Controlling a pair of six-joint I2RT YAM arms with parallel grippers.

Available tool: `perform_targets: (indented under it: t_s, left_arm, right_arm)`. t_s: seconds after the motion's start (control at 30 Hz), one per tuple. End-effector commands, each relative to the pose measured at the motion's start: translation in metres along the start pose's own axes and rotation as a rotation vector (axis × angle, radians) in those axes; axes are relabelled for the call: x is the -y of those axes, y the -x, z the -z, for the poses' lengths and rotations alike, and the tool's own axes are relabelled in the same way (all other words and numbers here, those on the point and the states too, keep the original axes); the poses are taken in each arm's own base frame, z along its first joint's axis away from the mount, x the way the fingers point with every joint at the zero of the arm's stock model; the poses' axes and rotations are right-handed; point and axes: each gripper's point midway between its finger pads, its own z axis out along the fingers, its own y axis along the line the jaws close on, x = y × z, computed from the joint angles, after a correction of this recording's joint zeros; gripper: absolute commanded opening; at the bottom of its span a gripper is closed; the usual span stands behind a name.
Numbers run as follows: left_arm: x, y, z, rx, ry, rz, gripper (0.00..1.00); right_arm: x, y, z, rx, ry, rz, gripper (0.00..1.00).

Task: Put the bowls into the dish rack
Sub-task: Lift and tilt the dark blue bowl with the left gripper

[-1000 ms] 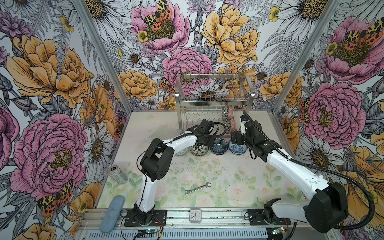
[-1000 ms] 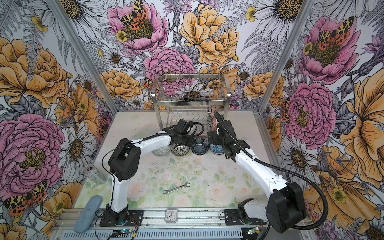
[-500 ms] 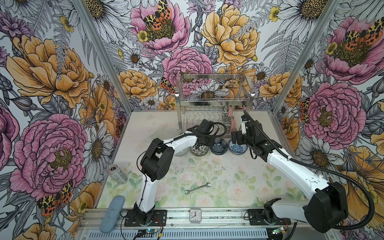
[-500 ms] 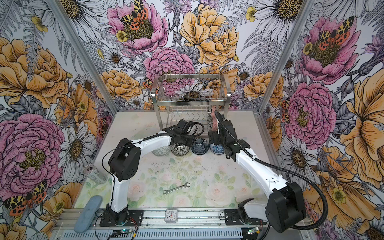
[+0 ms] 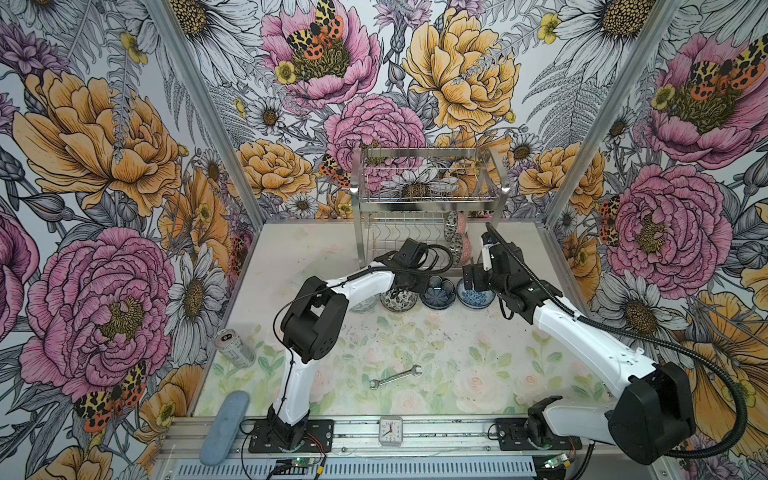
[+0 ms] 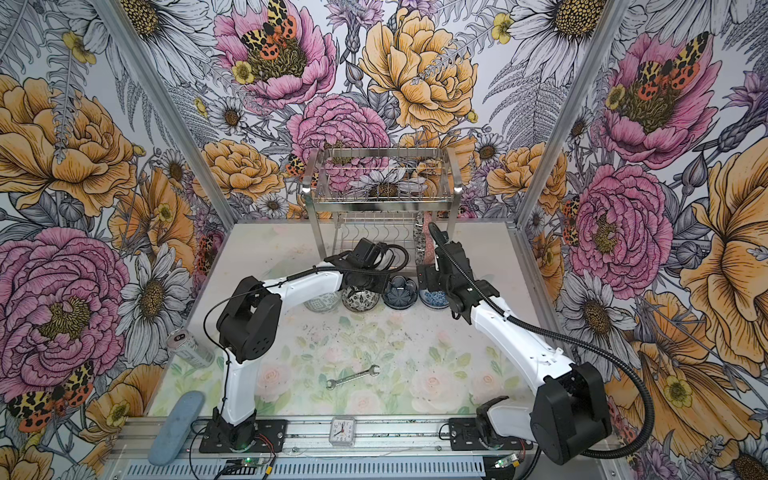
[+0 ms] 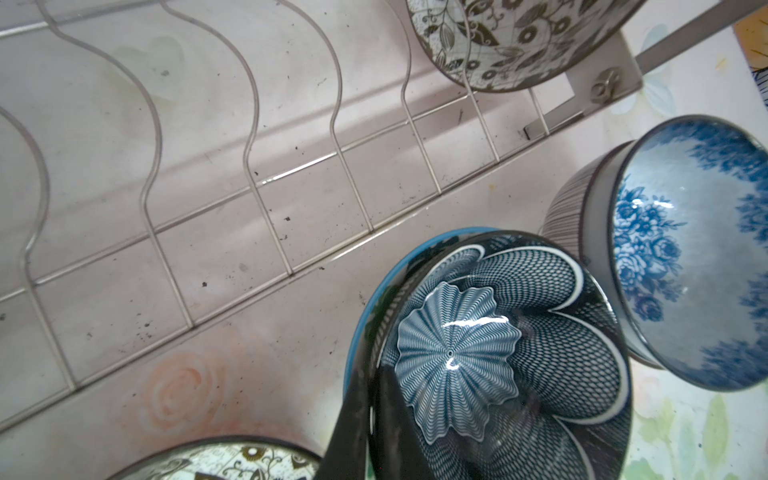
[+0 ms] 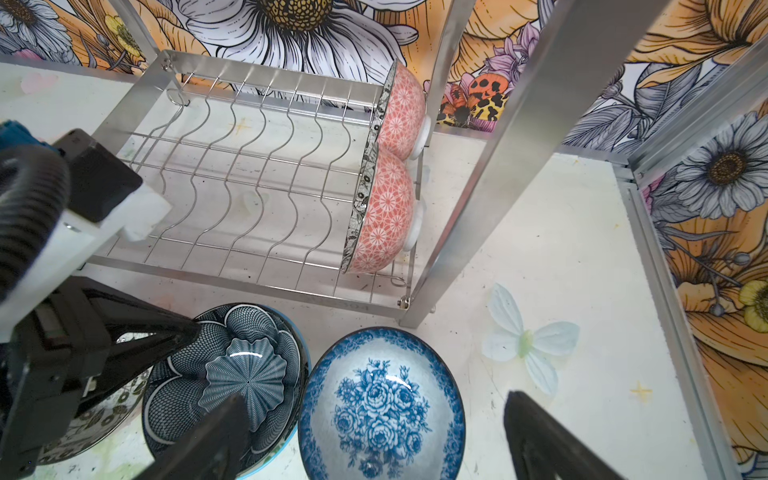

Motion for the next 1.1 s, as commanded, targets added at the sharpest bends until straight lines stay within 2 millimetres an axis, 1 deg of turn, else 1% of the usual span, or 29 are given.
perform_targets:
  t_s: [0.0, 0.13, 0.47, 0.7, 0.9, 1.0, 1.07]
  left_arm:
    - [0.012, 0.026, 0.025, 0.079, -0.012, -0.021, 0.04]
    - [0.011, 0.031, 0.029, 0.095, -0.005, -0.02, 0.0]
    - [0.008, 0.038, 0.039, 0.118, 0.019, -0.032, 0.0]
    - [0.008, 0.049, 0.052, 0.157, 0.03, -0.031, 0.0]
    - [0.015, 0.066, 0.071, 0.214, 0.004, -0.027, 0.0]
    - [0.02, 0.079, 0.087, 0.26, -0.006, -0.029, 0.0]
    - [0.019, 0.087, 0.099, 0.302, 0.007, -0.024, 0.0]
  right_arm:
    - [0.004, -0.005, -0.004, -0.013, -0.007, -0.011, 0.98]
    - [0.005, -0.006, -0.005, -0.017, -0.012, -0.013, 0.98]
    - [0.005, -0.01, -0.007, -0.027, -0.011, -0.015, 0.98]
    - [0.005, -0.008, -0.007, -0.025, -0.009, -0.016, 0.98]
    - [0.008, -0.003, -0.002, -0.008, -0.017, -0.01, 0.98]
    - [0.004, 0.003, 0.002, 0.008, 0.003, -0.014, 0.98]
    - [0.002, 0.006, 0.005, 0.015, 0.02, -0.019, 0.97]
